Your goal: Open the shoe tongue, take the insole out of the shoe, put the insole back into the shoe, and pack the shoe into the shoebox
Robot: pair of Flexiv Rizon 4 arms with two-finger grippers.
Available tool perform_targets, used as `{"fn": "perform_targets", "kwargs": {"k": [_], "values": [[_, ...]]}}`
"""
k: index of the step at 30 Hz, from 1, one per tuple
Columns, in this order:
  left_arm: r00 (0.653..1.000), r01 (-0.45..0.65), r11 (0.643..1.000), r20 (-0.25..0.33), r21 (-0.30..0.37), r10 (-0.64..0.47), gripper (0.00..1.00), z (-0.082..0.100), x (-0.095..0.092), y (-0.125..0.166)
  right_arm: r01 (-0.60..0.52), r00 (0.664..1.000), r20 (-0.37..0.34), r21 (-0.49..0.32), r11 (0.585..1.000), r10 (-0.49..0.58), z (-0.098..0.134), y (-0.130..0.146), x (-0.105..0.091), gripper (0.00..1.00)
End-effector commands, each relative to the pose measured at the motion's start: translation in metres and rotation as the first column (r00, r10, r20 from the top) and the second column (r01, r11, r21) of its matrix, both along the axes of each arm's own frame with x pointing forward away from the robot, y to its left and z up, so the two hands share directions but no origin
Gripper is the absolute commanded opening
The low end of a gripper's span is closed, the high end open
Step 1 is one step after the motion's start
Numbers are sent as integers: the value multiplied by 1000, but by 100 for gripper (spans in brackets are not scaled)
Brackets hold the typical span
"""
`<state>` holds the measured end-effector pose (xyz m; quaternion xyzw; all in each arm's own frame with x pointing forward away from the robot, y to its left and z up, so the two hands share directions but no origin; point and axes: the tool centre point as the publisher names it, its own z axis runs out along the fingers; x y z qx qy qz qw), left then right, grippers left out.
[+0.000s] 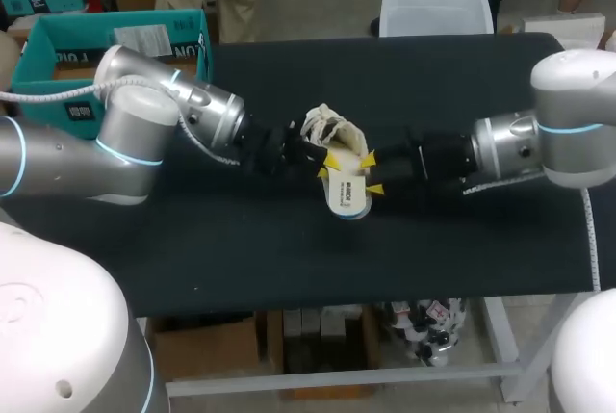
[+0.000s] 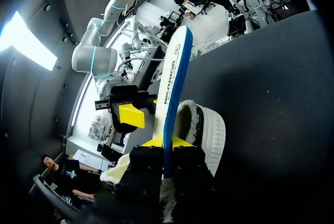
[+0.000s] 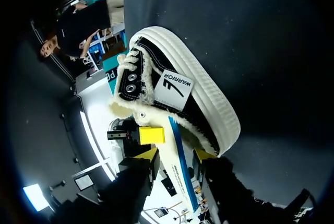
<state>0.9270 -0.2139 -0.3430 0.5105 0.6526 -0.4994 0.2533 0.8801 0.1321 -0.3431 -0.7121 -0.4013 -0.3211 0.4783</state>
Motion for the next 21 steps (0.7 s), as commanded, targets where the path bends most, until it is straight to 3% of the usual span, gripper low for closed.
{"fn": "perform_targets", "kwargs": {"k": [1,12,14,16,20,21], "values": [[1000,0,1000,-1,-6,0,0,-3,1,-1,5,1000,8,4,1000,-5,-1,1,-5,36],[1000,-1,1000,-3,-10,1,0,-4,0,-2,-29,1000,13,28,999,29,-2,8,0,32],[1000,-1,1000,-4,-10,1,0,-5,0,-2,-37,999,16,41,998,36,-2,8,0,27],[1000,0,1000,-5,-8,0,0,-5,0,-2,-36,999,21,43,998,35,-1,8,0,0],[1000,7,1000,-5,3,-7,0,-3,-4,-1,-38,999,31,44,998,36,2,8,-2,0],[1000,8,1000,-4,5,-7,35,-1,-6,-1,-36,999,34,41,999,34,3,8,-2,0]]}}
